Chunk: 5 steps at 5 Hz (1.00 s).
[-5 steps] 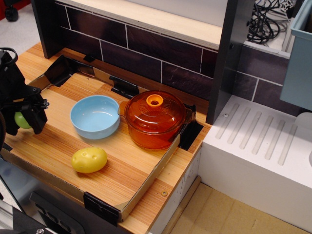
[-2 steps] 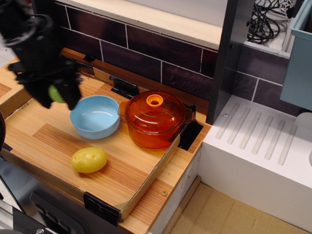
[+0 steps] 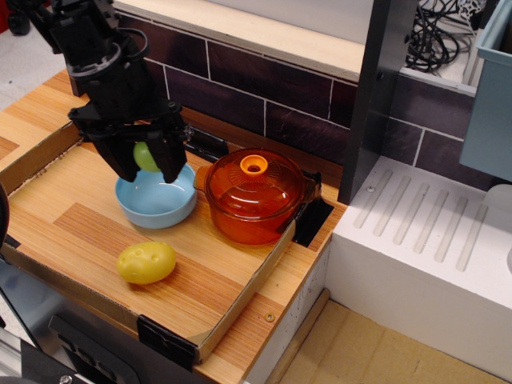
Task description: Put pear in bowl
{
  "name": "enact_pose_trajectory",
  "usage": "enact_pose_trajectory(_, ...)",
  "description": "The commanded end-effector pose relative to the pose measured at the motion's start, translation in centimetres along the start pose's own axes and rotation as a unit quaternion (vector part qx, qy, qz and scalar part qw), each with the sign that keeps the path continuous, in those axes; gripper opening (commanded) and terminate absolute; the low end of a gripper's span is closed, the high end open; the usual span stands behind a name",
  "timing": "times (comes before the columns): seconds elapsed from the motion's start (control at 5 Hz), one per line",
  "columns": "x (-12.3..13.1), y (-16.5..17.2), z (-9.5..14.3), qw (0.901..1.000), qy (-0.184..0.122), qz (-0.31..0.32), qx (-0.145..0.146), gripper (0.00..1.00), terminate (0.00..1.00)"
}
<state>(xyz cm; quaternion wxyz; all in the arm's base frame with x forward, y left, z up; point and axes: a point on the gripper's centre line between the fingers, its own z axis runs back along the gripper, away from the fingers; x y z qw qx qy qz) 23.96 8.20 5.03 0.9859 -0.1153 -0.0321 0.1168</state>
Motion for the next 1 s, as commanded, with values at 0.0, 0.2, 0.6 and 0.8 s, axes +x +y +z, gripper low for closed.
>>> enact_pose_trajectory(0.0,-0.1,1.1,2.7,0.9956,-0.049,-0.079,0.013,1.0,0.0)
enact_pose_trajectory(0.2,-0.1,2.8,4.9,0.9884,-0.106,-0.107,0.016,1.0,0.0)
enact_pose_trajectory(0.6,0.4,3.7,9.2,0.9859,-0.118,-0.118,0.013,1.0,0.0)
enact_pose_trajectory(0.8,0.4,3.7,9.2,0.9859,-0.118,-0.118,0.013,1.0,1.0)
